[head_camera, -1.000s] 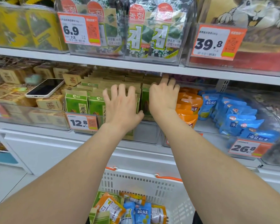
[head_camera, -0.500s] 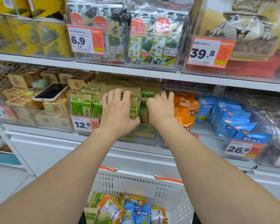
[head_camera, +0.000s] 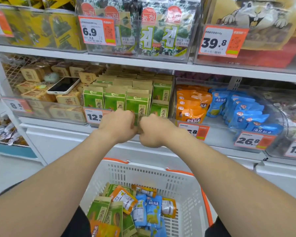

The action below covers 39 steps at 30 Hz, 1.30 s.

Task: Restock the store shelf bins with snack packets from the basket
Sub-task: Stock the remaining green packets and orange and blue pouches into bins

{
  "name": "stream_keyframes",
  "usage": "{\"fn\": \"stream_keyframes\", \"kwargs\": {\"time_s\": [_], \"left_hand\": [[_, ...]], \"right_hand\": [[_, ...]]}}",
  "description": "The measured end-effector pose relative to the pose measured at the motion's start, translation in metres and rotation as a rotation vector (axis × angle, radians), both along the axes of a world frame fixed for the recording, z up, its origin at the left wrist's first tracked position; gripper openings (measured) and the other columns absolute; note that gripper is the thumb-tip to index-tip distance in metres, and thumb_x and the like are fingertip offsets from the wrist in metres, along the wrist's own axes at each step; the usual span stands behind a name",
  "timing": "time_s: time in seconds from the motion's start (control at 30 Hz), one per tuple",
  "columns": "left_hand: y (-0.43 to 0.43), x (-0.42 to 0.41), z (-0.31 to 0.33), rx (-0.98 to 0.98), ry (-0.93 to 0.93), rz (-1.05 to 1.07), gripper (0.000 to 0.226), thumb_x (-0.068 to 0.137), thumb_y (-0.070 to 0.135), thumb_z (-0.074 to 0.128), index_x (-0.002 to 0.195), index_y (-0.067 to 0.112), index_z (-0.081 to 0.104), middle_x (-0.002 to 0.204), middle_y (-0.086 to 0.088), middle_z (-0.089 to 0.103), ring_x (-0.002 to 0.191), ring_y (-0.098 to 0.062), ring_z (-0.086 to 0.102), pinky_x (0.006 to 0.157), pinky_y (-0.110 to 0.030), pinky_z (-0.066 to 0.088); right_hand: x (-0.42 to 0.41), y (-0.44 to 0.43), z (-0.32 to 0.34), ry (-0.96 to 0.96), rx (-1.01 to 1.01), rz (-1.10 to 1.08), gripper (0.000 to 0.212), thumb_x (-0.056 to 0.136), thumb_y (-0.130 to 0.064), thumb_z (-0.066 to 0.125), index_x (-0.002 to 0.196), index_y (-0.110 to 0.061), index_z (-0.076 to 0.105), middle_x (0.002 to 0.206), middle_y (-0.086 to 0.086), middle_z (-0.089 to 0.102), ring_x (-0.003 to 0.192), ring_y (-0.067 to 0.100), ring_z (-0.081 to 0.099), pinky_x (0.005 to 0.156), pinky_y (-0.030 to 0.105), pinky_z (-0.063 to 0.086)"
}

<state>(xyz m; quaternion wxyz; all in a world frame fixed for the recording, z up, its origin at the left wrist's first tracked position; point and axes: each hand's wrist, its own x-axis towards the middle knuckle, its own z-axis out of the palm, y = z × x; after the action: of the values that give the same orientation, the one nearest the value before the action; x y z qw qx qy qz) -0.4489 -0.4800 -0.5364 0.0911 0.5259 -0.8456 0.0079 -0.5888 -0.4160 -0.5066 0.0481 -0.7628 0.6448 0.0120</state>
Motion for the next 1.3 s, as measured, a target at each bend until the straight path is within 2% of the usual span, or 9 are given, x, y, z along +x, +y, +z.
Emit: {"fn": "stream_keyframes", "kwargs": {"time_s": [0.13, 0.3, 0.5, 0.7, 0.9, 1.03, 1.13, 1.27, 1.3], "left_hand": [[0.014, 0.010, -0.048, 0.326, -0.319, -0.089, 0.015, 0.092, 0.031, 0.060, 0.099, 0.023, 0.070, 0.102, -0.006, 0.067, 0.092, -0.031, 0.067, 0.076, -0.041, 0.058], [0.051, 0.025, -0.118, 0.525, -0.476, -0.104, 0.029, 0.098, 0.012, 0.053, 0.122, 0.017, 0.068, 0.127, -0.008, 0.066, 0.109, -0.029, 0.065, 0.080, -0.035, 0.050], [0.088, 0.054, -0.191, 0.721, -0.579, -0.001, 0.019, 0.094, 0.003, 0.053, 0.077, 0.013, 0.055, 0.080, -0.004, 0.056, 0.072, -0.024, 0.057, 0.069, -0.036, 0.050], [0.123, 0.075, -0.247, 0.810, -0.637, 0.014, 0.050, 0.094, 0.002, 0.054, 0.142, 0.015, 0.053, 0.135, -0.010, 0.061, 0.122, -0.032, 0.061, 0.096, -0.042, 0.053], [0.126, 0.070, -0.266, 0.771, -0.782, -0.071, 0.075, 0.089, 0.017, 0.073, 0.156, 0.017, 0.039, 0.158, -0.013, 0.039, 0.149, -0.042, 0.030, 0.122, -0.065, 0.020], [0.119, 0.067, -0.253, 0.895, -0.722, -0.079, 0.078, 0.084, 0.028, 0.086, 0.151, 0.017, 0.047, 0.148, -0.007, 0.052, 0.134, -0.033, 0.055, 0.108, -0.047, 0.050], [0.112, 0.063, -0.249, 0.843, -0.561, -0.061, 0.066, 0.087, 0.039, 0.079, 0.145, 0.023, 0.053, 0.142, -0.004, 0.061, 0.124, -0.030, 0.062, 0.102, -0.046, 0.055], [0.100, 0.043, -0.235, 0.951, 0.055, 0.006, 0.076, 0.090, 0.055, 0.074, 0.155, 0.030, 0.044, 0.151, 0.001, 0.054, 0.129, -0.027, 0.058, 0.098, -0.043, 0.054], [0.100, 0.035, -0.225, 0.996, 0.232, 0.012, 0.068, 0.090, 0.054, 0.075, 0.149, 0.030, 0.050, 0.145, 0.002, 0.058, 0.124, -0.028, 0.063, 0.090, -0.041, 0.057]], "right_hand": [[0.018, 0.029, -0.045, 0.170, 0.345, 0.149, 0.025, 0.094, -0.011, 0.055, 0.072, -0.018, 0.046, 0.074, 0.003, 0.052, 0.063, 0.022, 0.051, 0.057, 0.034, 0.044], [0.044, 0.062, -0.103, 0.334, 0.402, 0.282, 0.006, 0.095, -0.012, 0.061, 0.099, -0.014, 0.057, 0.086, 0.000, 0.049, 0.063, 0.016, 0.049, 0.050, 0.031, 0.039], [0.058, 0.093, -0.146, 0.482, 0.455, 0.439, 0.006, 0.100, -0.011, 0.061, 0.104, -0.015, 0.062, 0.080, -0.001, 0.045, 0.063, 0.016, 0.045, 0.062, 0.034, 0.046], [0.059, 0.111, -0.170, 0.527, 0.481, 0.474, 0.026, 0.100, -0.007, 0.059, 0.078, -0.011, 0.047, 0.087, 0.001, 0.051, 0.063, 0.017, 0.043, 0.060, 0.036, 0.043], [0.057, 0.105, -0.167, 0.472, 0.492, 0.483, 0.040, 0.099, -0.005, 0.059, 0.069, -0.016, 0.034, 0.076, 0.001, 0.042, 0.063, 0.018, 0.043, 0.068, 0.037, 0.046], [0.053, 0.100, -0.166, 0.507, 0.503, 0.498, 0.038, 0.096, -0.001, 0.059, 0.069, -0.015, 0.038, 0.071, 0.001, 0.035, 0.074, 0.023, 0.046, 0.066, 0.035, 0.044], [0.050, 0.096, -0.160, 0.514, 0.524, 0.446, 0.017, 0.097, -0.004, 0.061, 0.086, -0.012, 0.052, 0.079, 0.002, 0.042, 0.070, 0.021, 0.049, 0.059, 0.032, 0.044], [0.034, 0.085, -0.149, 0.437, 0.508, 0.299, 0.006, 0.099, -0.009, 0.061, 0.104, -0.011, 0.059, 0.102, 0.005, 0.053, 0.073, 0.019, 0.051, 0.052, 0.033, 0.037], [0.026, 0.081, -0.151, 0.415, 0.458, 0.258, 0.038, 0.098, -0.013, 0.065, 0.133, -0.008, 0.053, 0.116, 0.008, 0.057, 0.083, 0.024, 0.057, 0.056, 0.035, 0.039]]}}
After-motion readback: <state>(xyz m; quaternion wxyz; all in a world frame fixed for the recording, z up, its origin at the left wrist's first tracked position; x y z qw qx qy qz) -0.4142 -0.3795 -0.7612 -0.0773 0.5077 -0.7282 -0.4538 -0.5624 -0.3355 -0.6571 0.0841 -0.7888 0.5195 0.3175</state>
